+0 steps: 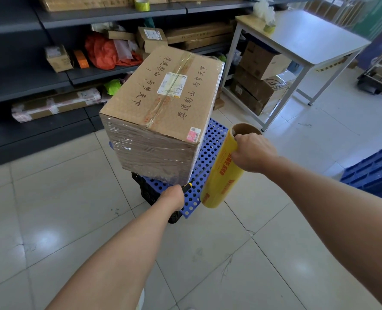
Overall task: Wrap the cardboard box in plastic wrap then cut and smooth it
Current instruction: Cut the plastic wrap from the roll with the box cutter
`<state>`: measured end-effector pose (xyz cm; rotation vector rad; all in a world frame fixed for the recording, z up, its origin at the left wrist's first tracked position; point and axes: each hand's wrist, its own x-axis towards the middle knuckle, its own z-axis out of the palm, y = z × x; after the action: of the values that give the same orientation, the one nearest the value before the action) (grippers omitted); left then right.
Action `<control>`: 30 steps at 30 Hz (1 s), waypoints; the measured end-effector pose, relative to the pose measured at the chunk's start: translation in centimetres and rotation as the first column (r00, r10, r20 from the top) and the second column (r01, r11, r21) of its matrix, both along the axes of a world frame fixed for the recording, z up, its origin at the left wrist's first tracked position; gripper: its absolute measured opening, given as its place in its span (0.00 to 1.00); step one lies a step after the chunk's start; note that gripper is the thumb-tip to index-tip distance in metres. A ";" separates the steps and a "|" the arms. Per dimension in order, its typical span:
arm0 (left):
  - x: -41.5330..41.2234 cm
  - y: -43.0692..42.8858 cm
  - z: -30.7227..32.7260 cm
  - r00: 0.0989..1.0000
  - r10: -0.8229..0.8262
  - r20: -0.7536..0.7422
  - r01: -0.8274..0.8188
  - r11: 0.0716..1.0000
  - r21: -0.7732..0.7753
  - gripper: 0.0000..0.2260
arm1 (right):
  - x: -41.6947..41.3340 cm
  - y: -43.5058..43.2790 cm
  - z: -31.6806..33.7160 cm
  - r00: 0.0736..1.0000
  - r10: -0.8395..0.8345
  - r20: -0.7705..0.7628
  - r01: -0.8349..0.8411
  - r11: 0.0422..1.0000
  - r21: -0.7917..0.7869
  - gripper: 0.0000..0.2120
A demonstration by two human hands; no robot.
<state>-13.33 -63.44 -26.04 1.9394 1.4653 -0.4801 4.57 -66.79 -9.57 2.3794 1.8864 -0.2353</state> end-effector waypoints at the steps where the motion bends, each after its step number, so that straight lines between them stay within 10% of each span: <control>1: 0.0 0.0 0.0 1.000 -0.006 -0.011 0.006 1.000 -0.015 0.13 | 0.0 0.0 0.1 1.000 -0.002 -0.004 0.002 1.000 0.001 0.06; 22: -0.2 -2.3 -2.2 0.993 0.014 -0.121 -0.024 0.996 -0.086 0.14 | 2.6 -0.8 0.3 0.996 -0.077 0.042 0.070 0.987 0.145 0.09; 30: 2.1 -0.8 -0.9 0.965 0.165 0.201 -0.156 0.986 -0.064 0.18 | 2.2 1.1 0.4 0.995 -0.092 0.049 0.084 0.985 0.154 0.09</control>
<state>-11.28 -64.27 -26.96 1.7584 1.4482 -0.2310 6.81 -65.70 -9.16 2.5416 1.8387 -0.0315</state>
